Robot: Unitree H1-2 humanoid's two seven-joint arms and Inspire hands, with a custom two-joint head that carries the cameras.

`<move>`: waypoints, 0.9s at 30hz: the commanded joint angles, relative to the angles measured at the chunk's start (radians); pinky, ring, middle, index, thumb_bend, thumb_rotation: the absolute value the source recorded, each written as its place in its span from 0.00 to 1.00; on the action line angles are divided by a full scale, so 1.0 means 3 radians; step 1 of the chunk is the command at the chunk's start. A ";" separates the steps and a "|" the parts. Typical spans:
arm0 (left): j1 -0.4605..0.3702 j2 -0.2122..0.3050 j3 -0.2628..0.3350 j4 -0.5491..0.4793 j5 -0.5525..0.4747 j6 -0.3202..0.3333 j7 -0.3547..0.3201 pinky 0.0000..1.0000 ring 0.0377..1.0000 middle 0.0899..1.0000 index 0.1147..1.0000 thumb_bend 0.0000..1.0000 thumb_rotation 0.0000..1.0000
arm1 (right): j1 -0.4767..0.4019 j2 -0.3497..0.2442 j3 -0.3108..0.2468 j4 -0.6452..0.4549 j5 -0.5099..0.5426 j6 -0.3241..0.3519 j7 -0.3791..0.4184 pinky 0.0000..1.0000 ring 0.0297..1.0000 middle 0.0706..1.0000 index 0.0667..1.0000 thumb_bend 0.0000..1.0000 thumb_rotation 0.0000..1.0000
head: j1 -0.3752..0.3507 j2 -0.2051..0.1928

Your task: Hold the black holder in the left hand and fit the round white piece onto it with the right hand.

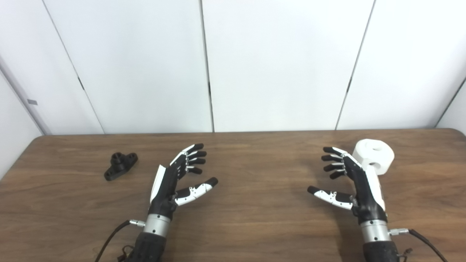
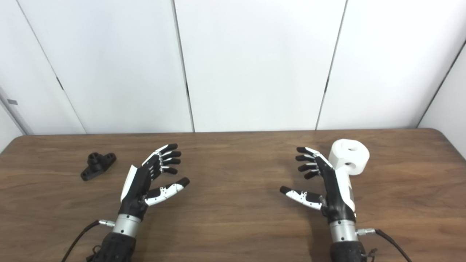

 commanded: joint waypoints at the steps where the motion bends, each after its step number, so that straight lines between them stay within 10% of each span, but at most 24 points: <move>1: 0.0075 0.0005 -0.0001 0.0059 0.0003 -0.0055 0.0012 0.62 0.72 0.75 0.80 0.75 0.16 | 0.0002 0.0063 0.0022 -0.0059 0.0003 -0.0056 -0.0017 0.50 0.60 0.68 0.75 0.59 0.01 | 0.0000 0.0001; 13: 0.0089 -0.0007 -0.0011 0.0004 -0.0019 0.0009 -0.0018 0.63 0.72 0.75 0.79 0.73 0.14 | -0.0005 0.0059 0.0017 -0.0039 0.0015 -0.0094 -0.0028 0.49 0.59 0.67 0.75 0.58 0.02 | 0.0017 -0.0005; 27: -0.0010 -0.0225 -0.0133 0.0292 0.0239 -0.0082 0.0160 0.58 0.70 0.75 0.75 0.77 0.18 | -0.0007 -0.0165 -0.0137 0.0105 0.0376 -0.0258 0.0100 0.49 0.58 0.67 0.75 0.56 0.01 | 0.1192 -0.0200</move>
